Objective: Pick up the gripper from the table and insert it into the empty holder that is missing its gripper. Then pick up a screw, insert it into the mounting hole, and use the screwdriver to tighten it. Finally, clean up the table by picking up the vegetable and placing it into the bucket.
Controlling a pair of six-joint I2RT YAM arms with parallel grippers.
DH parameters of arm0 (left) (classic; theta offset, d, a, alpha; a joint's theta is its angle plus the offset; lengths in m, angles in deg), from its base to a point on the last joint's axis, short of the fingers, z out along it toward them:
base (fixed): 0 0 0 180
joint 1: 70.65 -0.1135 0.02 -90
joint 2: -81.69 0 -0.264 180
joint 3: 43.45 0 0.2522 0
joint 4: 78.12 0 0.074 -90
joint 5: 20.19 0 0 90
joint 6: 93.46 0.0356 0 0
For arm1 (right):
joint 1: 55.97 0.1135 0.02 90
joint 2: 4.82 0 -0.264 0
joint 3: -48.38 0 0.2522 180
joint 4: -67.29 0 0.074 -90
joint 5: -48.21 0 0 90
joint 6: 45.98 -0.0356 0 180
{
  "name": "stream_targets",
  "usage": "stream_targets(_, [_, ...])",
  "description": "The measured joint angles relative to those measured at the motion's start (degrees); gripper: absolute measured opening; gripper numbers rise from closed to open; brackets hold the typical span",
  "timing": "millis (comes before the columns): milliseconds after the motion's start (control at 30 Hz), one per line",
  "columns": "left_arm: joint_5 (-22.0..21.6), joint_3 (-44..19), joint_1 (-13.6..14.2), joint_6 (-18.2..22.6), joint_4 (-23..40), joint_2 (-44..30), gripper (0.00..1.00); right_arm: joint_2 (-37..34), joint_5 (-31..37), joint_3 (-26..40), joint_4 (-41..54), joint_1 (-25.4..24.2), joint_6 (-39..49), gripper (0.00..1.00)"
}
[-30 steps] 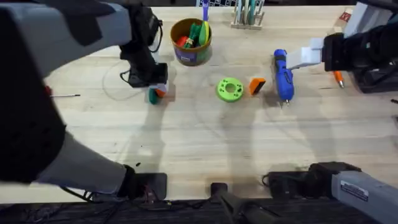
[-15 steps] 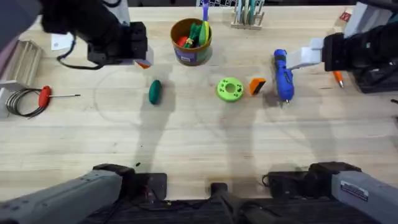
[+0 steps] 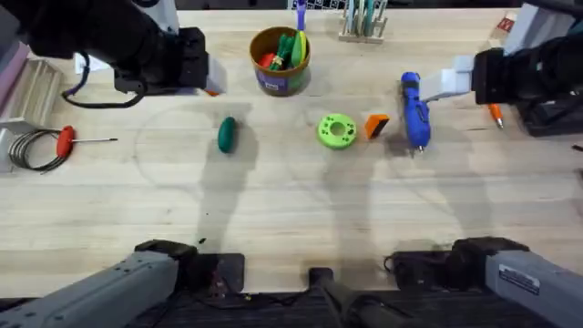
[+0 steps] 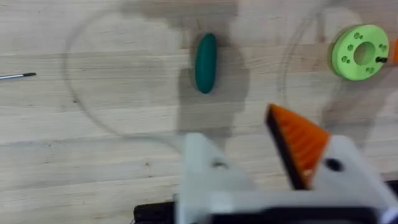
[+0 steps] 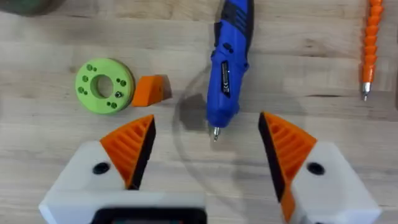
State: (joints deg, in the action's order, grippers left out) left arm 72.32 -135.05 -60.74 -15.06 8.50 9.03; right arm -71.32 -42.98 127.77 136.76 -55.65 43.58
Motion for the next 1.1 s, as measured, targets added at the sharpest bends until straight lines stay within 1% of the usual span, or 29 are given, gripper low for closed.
stream_targets(33, [-0.1, 0.0, 0.0, 0.0, 0.0, 0.0, 0.441, 0.0, 0.0, 0.0, 0.0, 0.0, 0.0, 0.986])
stream_targets(100, [-0.2, 0.0, 0.0, 0.0, 0.0, 0.0, 0.764, 0.0, 0.0, 0.0, 0.0, 0.0, 0.0, 0.987])
stream_targets(133, [-0.2, 0.0, 0.0, 0.0, 0.0, 0.0, 0.899, 0.0, 0.0, 0.0, 0.0, 0.0, 0.0, 0.986])
stream_targets(167, [-0.2, 0.0, 0.0, -0.2, 0.0, 0.0, 0.960, 0.0, 0.0, 0.0, 0.0, 0.0, 0.0, 0.987])
stream_targets(267, [-0.4, 0.0, 0.0, -0.2, 0.0, 0.0, 0.985, 0.0, 0.0, 0.0, 0.0, 0.0, 0.0, 0.986])
stream_targets(833, [-0.4, 0.0, 0.0, -0.2, 0.0, 0.0, 0.985, 0.0, 0.0, 0.0, 0.0, 0.0, 0.0, 0.987])
stream_targets(967, [-0.7, 0.0, 0.0, -0.2, 1.6, 0.0, 0.985, 0.0, 0.0, 0.0, 0.0, 0.0, 0.0, 0.986])
stream_targets(1100, [-1.0, 0.0, 0.0, -0.2, 1.2, 0.0, 0.985, 0.0, 0.0, 0.0, 0.0, 0.0, 0.0, 0.986])
